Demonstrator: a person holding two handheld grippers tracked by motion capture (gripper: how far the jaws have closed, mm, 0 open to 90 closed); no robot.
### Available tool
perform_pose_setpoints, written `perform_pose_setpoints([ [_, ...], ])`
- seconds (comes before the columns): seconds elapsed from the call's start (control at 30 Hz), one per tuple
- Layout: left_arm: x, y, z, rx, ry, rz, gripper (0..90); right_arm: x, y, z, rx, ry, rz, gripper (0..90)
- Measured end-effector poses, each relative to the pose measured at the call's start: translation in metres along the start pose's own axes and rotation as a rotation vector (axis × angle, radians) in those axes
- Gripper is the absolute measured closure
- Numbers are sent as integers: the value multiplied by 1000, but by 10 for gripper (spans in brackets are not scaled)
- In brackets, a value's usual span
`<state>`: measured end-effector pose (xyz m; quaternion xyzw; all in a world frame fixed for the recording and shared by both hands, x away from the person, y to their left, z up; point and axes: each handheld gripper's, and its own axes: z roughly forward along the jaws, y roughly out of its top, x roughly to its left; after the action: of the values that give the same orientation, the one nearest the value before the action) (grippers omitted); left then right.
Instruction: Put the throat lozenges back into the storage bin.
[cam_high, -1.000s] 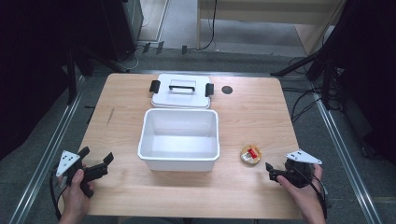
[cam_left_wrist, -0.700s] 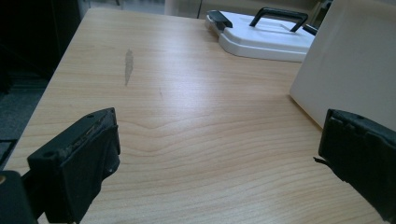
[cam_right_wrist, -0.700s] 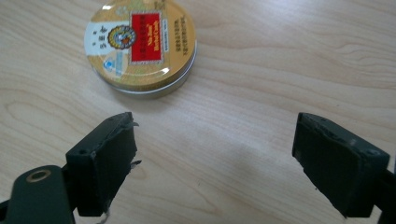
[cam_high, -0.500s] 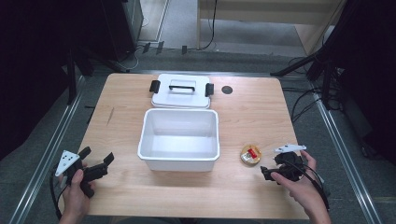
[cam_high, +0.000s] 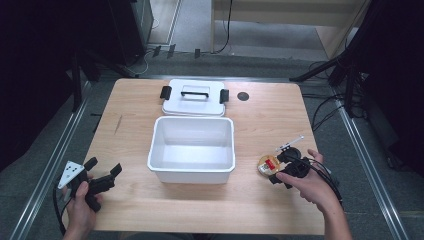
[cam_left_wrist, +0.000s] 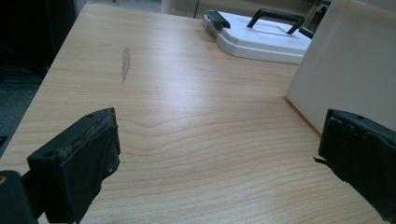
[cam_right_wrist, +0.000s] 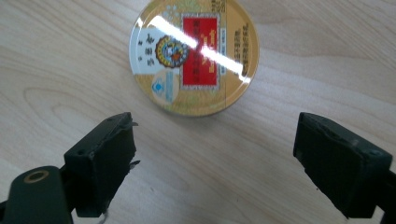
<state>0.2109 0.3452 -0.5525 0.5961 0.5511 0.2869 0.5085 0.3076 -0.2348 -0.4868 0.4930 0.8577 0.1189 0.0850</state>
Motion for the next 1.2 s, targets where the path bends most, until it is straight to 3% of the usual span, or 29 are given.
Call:
perform_pose_setpoints([
  [0.17,0,0,0,-2,-1,-2,0,5,15,7,46,-21,1,104],
  [0.37,0,0,0,2,-6,-8,0,15,32,14,97,-7,-6,63],
  [0.7,1,0,0,3,-9,-12,0,21,49,29,155,-76,26,130],
  [0.93,1,0,0,7,-8,-10,0,21,53,35,177,-70,44,188],
  [1.2,1,0,0,6,-8,-7,0,18,55,34,170,-22,60,203],
])
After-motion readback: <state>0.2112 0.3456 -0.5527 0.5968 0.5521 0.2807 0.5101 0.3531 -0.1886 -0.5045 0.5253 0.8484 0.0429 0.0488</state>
